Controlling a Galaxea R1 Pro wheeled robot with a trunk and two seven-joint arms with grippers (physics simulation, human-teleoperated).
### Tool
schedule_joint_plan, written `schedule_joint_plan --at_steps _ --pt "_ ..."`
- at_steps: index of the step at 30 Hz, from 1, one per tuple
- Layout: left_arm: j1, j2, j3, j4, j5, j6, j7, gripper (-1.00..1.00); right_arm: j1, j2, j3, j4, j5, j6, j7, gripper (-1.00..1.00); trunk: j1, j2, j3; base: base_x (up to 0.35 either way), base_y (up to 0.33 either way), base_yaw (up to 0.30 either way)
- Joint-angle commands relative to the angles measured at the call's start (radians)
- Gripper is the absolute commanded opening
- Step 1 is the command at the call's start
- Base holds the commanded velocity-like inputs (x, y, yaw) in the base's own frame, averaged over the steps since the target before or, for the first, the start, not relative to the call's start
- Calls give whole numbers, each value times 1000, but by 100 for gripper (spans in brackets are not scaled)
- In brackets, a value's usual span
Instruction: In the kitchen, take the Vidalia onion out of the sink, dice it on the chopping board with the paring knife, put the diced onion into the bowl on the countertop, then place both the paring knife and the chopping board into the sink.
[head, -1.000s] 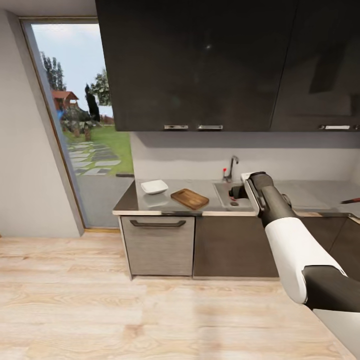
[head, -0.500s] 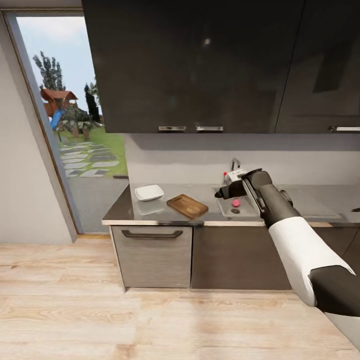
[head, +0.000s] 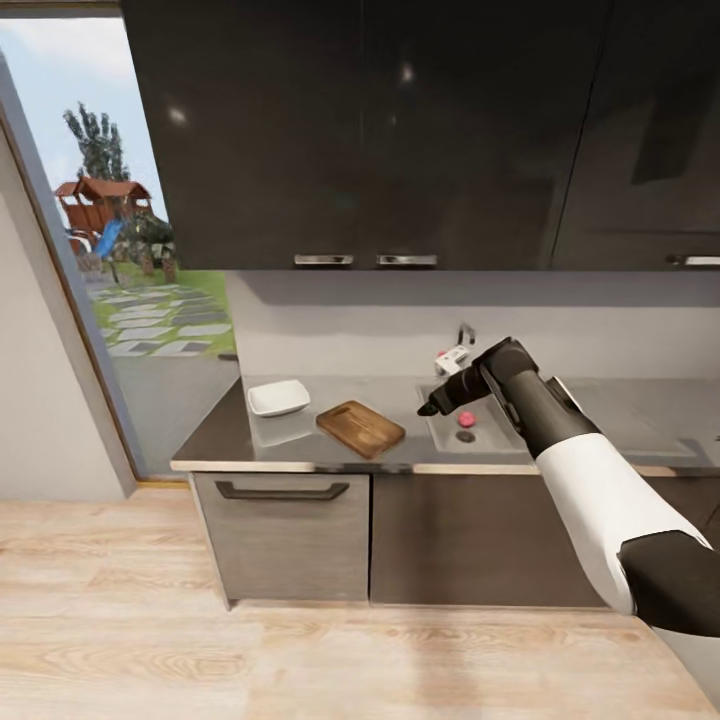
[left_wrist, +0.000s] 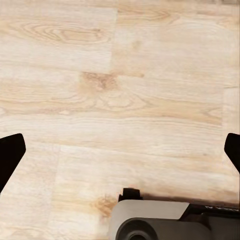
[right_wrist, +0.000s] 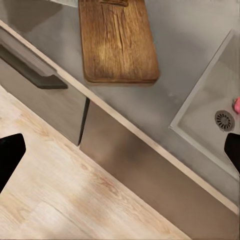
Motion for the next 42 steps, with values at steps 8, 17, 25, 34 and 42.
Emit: schedule_joint_plan --at_steps 8,17,25,34,42 --pt "0 2 0 0 3 -2 0 100 -1 5 9 -1 15 -38 46 100 1 -1 -1 319 54 0" --pt "0 7 -1 16 4 -1 0 100 -1 6 37 -1 16 -51 62 100 1 -1 -1 291 144 0" --pt "0 35 -2 200 3 -4 0 100 -1 6 38 -1 16 -53 62 100 1 -1 -1 149 25 0" --pt "0 53 -2 320 3 -5 0 100 -1 5 86 -1 16 -53 62 100 1 -1 -1 40 2 0" --pt "0 58 -1 330 3 -4 0 100 -1 6 129 -1 17 -54 59 100 1 -1 -1 233 0 12"
